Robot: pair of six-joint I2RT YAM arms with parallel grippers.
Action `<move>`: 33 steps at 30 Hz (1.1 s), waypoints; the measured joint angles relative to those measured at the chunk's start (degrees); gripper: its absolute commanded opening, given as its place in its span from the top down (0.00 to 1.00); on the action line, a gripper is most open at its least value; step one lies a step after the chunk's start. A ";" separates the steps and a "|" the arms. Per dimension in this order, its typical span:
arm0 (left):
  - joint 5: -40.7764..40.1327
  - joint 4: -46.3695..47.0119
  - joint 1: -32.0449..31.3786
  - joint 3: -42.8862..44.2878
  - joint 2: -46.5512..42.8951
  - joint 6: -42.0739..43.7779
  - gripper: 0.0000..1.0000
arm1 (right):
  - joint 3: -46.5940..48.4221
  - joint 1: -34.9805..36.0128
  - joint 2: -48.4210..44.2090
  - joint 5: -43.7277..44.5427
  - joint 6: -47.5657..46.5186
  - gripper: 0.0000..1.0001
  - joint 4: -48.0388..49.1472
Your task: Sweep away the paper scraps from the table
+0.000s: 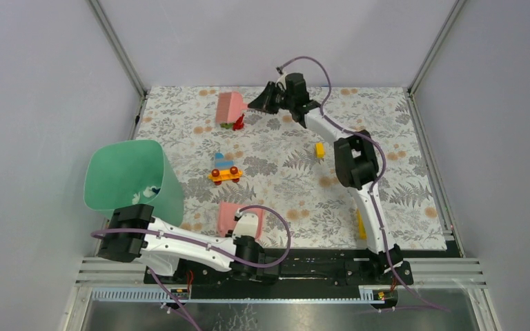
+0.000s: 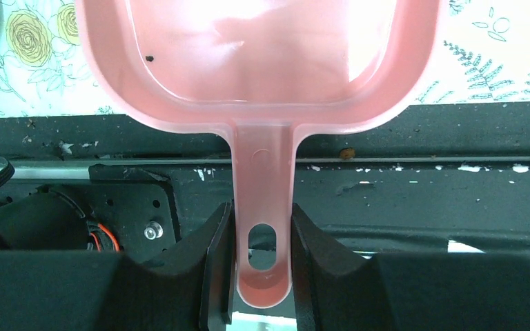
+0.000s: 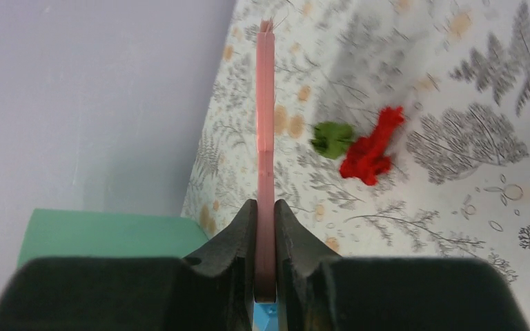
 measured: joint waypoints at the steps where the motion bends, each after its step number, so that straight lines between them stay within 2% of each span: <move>1: -0.02 -0.13 0.02 0.00 0.09 -0.50 1.00 | 0.79 0.00 2.64 -0.22 2.21 1.00 0.70; 7: 0.04 -0.59 0.02 0.02 2.69 -1.11 1.00 | 1.62 0.04 11.87 1.07 10.47 1.00 2.14; 12: 0.13 -0.72 0.02 0.39 4.66 -1.07 1.00 | 4.85 0.07 12.26 3.89 10.99 1.00 -0.13; 16: 0.07 -1.07 0.00 1.46 5.03 -0.96 1.00 | 2.97 -0.09 9.86 6.67 9.51 1.00 -3.37; 21: -0.72 -3.89 0.02 2.86 5.03 -0.94 1.00 | -7.58 -1.70 1.36 7.65 7.54 1.00 -7.87; 25: -1.62 -6.25 0.00 3.02 4.61 -0.85 1.00 | -18.21 -5.75 -8.76 7.54 3.48 1.00 -12.70; 29: -2.73 -7.04 0.00 2.49 1.51 -0.46 1.00 | -31.47 -10.82 -21.09 7.30 -3.04 1.00 -17.84; 33: -3.80 -6.69 0.02 1.22 -4.70 1.55 1.00 | -37.13 -13.20 -30.69 7.17 -12.33 1.00 -27.54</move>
